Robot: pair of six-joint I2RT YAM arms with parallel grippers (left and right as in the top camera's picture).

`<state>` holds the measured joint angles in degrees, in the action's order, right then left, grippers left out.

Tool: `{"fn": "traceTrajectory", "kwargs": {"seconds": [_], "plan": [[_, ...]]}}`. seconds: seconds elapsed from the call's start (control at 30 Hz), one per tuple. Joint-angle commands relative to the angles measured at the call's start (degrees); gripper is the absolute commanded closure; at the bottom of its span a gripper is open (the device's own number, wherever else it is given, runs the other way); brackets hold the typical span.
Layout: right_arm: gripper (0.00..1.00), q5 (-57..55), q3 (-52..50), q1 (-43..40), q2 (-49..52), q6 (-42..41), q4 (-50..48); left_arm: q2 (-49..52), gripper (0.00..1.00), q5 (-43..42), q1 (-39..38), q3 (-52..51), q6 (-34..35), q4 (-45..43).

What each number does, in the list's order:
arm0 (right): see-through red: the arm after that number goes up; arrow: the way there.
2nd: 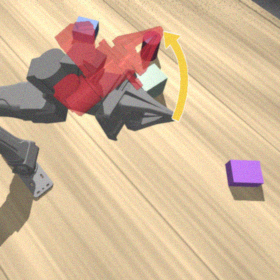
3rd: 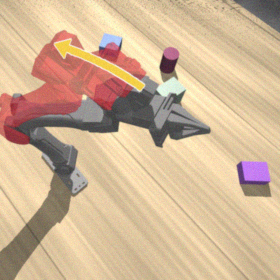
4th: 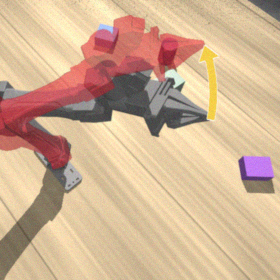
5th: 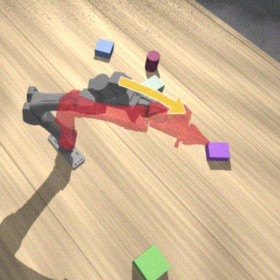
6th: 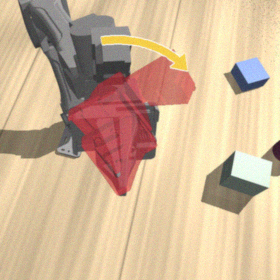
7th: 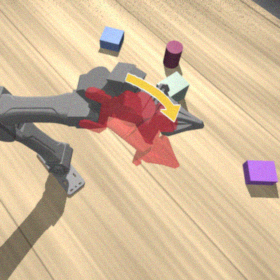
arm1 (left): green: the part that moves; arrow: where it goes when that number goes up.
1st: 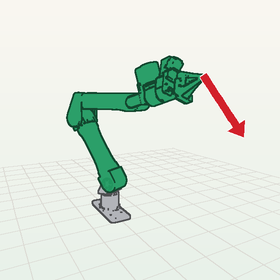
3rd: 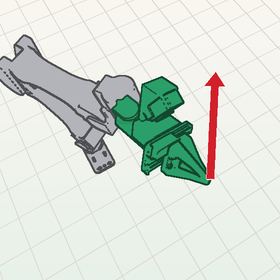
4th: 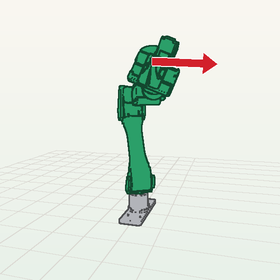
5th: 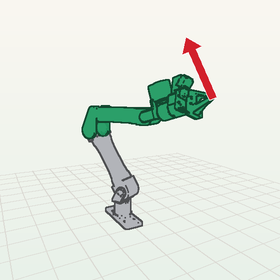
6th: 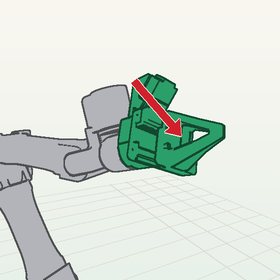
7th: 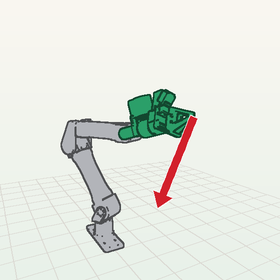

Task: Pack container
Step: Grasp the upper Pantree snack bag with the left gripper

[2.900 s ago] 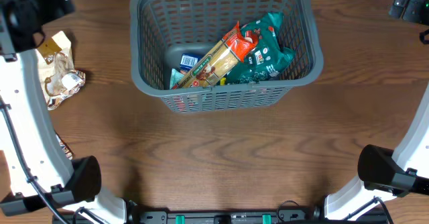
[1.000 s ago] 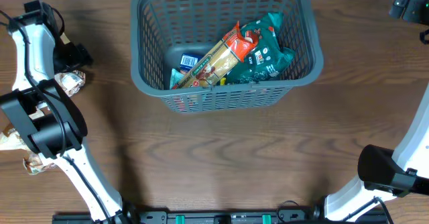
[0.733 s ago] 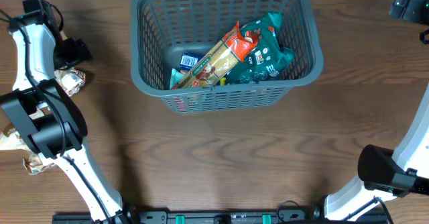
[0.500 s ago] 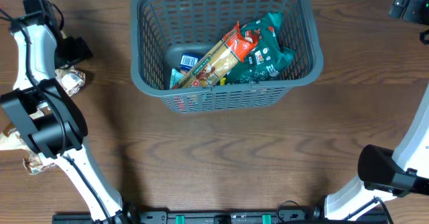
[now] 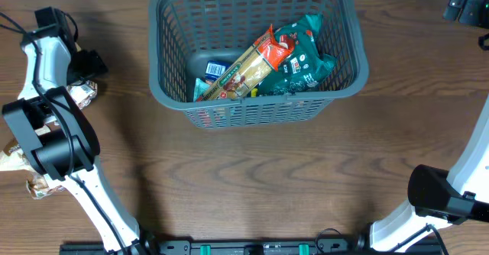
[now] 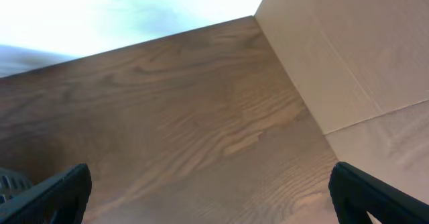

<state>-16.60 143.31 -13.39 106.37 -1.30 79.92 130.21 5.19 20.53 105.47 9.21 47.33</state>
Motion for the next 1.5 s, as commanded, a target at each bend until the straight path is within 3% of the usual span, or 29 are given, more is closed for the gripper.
{"fn": "traceTrajectory", "kwargs": {"seconds": [0.0, 0.5, 0.53, 0.63, 0.7, 0.77, 1.17, 1.47], "plan": [[0.01, -0.76, 0.63, -0.42, -1.27, -0.81, 0.09, 0.98, 0.01, 1.49, 0.09, -0.52, 0.96, -0.76], [0.01, -0.76, 0.63, -0.42, -1.27, -0.81, 0.09, 5.03, 0.03, 1.49, 0.09, -1.14, 0.94, -1.14], [0.01, -0.76, 0.63, -0.42, -1.27, -0.81, 0.09, 5.03, 0.14, 1.49, 0.09, -1.14, 0.94, -1.11], [0.01, -0.76, 0.63, -0.42, -1.27, -0.81, 0.07, 5.03, 0.69, 1.49, 0.09, -1.14, 0.94, -0.94], [0.01, -0.76, 0.63, -0.42, -1.27, -0.81, 0.07, 5.03, 0.85, 1.49, 0.07, -1.14, 0.96, -0.74], [0.01, -0.76, 0.63, -0.42, -1.27, -0.81, 0.09, 5.03, 0.94, 1.49, 0.07, -1.14, 0.96, -0.42], [0.01, -0.76, 0.63, -0.42, -1.27, -0.81, 0.07, 2.73, 0.94, 1.46, 0.07, -0.42, 0.96, 3.39], [0.01, -0.76, 0.63, -0.42, -1.27, -0.81, 0.07, -11.39, 0.94, 1.51, 0.07, 0.42, 0.96, 3.15]]}}
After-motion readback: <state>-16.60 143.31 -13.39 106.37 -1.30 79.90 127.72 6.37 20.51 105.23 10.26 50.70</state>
